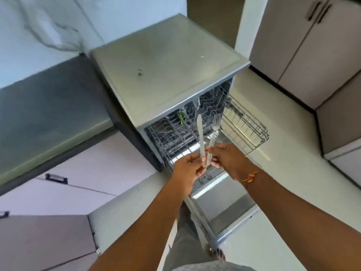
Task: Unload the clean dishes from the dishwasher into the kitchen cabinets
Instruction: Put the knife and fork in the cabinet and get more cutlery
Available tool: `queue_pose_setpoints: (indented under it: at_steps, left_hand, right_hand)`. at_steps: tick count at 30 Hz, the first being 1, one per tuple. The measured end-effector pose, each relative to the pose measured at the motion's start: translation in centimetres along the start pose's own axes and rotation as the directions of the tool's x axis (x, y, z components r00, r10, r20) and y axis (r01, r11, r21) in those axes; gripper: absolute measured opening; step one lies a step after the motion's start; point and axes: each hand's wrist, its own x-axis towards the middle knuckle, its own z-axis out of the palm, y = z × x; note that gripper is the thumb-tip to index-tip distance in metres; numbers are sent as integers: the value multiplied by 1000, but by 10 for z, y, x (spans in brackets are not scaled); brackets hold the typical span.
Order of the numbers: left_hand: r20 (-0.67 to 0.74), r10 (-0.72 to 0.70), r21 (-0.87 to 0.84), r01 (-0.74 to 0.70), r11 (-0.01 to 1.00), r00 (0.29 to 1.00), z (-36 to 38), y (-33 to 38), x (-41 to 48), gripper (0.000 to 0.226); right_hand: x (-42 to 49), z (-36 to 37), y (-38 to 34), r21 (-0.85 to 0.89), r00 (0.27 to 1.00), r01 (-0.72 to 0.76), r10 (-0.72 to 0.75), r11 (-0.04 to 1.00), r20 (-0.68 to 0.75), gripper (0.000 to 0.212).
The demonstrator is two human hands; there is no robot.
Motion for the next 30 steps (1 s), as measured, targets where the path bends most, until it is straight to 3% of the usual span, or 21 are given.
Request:
queue_pose_setpoints:
  at_steps: [7,12,17,22,25,30]
  left_hand:
    - [-274,267,-70,-296,953,924,-59,-16,-116,17]
    - [-497,406,-127,-528,840,767,-125,4,-213,19]
    - [-691,470,-58,-690,721,549,-199,17,-311,23]
    - [-818,483,54,-796,604,311,-266,17,-420,13]
    - [-864,481,144,-846,513,145,-302,10,-488,14]
    - [-887,457,291,-850,440,-67,-342,-1,-580,13]
  right_hand:
    - [-78,76,-4,-36,967,60,-49,998,249,20]
    - [-135,176,-33,-123,875,219,-139,968,463,23]
    - [-206,290,-45,-198,718,465,-236,863,654,20]
    - [-290,401,-41,-168,501,626,-227,762,835,21]
    - [-341,463,-31,-70,351,616,-195,784,916,15]
    - [-418,548,-16,-2,233,540,-146,842,962,12]
